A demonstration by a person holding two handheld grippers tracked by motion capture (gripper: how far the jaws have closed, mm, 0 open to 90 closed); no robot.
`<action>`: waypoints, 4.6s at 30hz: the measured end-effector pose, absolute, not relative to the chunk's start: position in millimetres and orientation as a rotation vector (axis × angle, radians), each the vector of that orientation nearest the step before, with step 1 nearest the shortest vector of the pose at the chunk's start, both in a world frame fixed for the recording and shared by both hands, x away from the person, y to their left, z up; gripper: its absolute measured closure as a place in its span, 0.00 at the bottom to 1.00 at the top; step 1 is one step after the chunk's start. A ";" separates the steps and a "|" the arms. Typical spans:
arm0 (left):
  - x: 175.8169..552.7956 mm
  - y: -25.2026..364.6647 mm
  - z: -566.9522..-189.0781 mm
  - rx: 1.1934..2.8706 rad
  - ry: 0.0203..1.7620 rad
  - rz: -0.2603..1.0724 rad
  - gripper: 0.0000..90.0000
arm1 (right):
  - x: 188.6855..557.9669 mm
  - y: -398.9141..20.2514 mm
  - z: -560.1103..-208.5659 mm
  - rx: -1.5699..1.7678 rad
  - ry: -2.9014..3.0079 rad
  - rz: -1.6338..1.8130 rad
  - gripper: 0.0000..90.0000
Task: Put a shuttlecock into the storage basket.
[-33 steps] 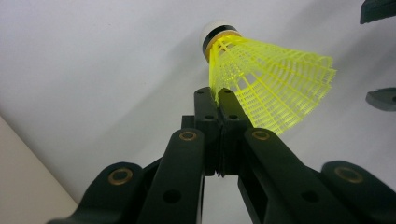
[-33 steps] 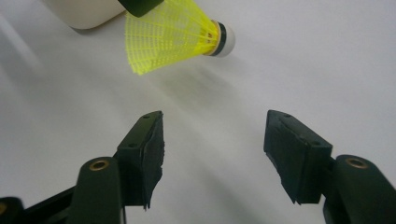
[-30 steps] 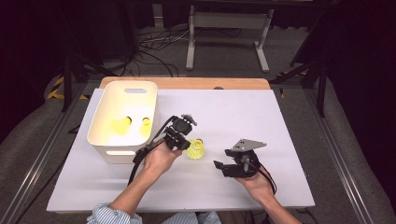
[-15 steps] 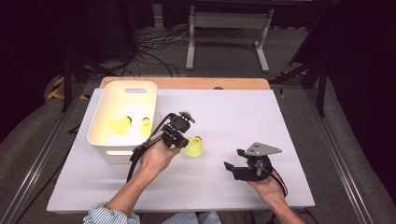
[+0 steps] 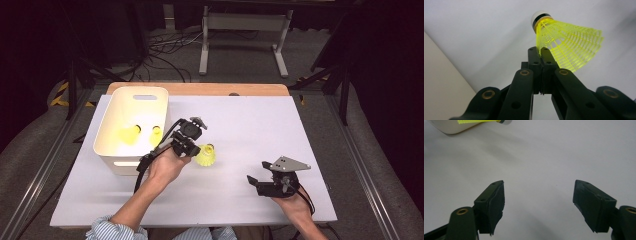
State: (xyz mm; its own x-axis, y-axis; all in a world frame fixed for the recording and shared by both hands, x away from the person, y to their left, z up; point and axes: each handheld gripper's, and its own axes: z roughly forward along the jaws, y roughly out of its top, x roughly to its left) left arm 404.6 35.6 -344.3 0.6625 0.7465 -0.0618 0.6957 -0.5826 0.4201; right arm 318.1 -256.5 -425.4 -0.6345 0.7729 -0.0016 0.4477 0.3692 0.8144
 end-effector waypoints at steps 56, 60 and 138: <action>421.6 59.1 -311.9 2.415 1.177 0.124 0.99 | 301.0 -290.0 -440.6 1.108 2.123 1.171 0.19; 423.4 60.2 -310.3 2.415 1.179 0.124 0.99 | 300.4 -290.7 -441.1 1.112 2.117 1.171 0.18; 457.1 96.7 -282.8 2.352 1.289 0.164 0.99 | 296.8 -299.4 -443.9 1.116 2.058 1.178 0.14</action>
State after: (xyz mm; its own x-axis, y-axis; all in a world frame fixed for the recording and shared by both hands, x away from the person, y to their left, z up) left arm 457.1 96.7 -282.8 0.5561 0.8239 -0.1092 0.7701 -0.4614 0.4404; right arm 296.8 -299.4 -443.9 -0.5293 0.8478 -0.0332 0.4006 0.2842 0.8711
